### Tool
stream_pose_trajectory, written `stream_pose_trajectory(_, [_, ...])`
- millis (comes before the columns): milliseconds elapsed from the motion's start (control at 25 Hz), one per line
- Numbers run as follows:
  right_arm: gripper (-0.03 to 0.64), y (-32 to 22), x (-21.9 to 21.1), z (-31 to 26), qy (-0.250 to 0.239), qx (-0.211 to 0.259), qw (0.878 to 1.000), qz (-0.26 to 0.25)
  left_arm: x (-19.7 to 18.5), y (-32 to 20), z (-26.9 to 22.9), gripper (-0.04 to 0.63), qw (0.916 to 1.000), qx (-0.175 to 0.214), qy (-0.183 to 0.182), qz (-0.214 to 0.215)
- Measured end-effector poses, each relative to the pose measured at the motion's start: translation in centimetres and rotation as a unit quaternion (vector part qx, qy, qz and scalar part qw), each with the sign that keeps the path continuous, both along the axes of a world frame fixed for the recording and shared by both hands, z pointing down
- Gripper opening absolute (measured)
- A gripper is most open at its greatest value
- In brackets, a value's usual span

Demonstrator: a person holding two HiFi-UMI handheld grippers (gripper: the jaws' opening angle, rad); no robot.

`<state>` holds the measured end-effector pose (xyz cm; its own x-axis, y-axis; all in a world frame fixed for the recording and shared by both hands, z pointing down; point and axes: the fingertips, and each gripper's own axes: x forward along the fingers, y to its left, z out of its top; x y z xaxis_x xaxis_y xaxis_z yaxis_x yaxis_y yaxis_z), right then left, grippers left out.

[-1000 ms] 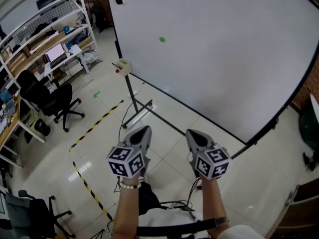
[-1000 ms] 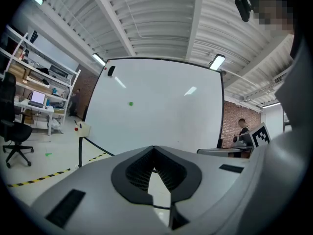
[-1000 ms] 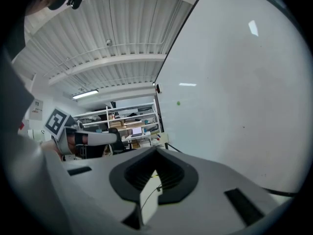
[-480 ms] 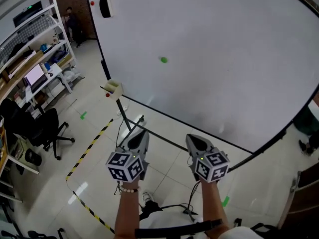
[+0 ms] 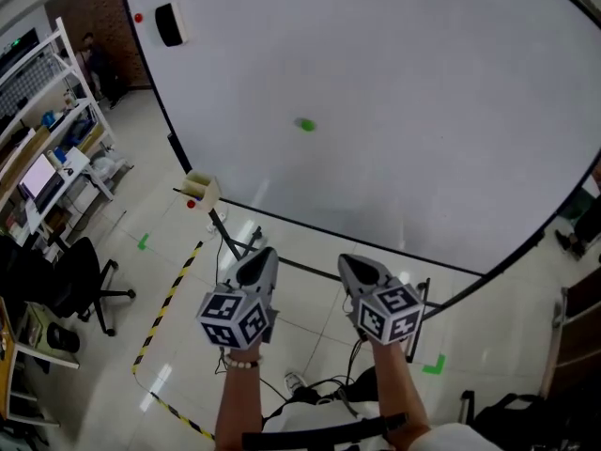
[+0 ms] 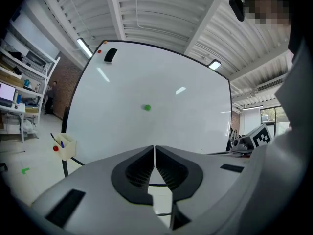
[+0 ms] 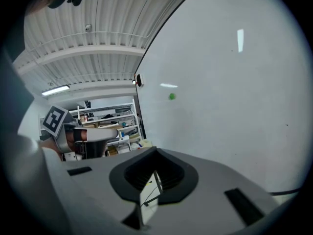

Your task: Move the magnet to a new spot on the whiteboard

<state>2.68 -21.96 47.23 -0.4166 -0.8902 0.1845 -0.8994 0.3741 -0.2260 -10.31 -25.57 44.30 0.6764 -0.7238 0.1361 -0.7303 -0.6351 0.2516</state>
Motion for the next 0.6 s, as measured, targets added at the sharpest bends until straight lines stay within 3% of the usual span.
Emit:
stream_pose_trajectory(240, [0.009,-2.7,1.5,-0.7,0.015,0.008,1.000,-0.022,3.1,-2.9,-1.2,0.011,0.9997,0.023,-0.002,0.003])
stream_pose_trajectory(400, [0.009,-3.6,4.3,-2.1,0.022,0.020,0.999,-0.037,6.1,-5.2,-3.5,0.116,0.9983,0.051,-0.027,-0.002])
stream_pose_trajectory(600, [0.009,-4.9,5.6,-3.6,0.016,0.037,0.998,-0.054,8.3,-8.5,-7.1,0.169,0.9947,0.090,-0.046,-0.016])
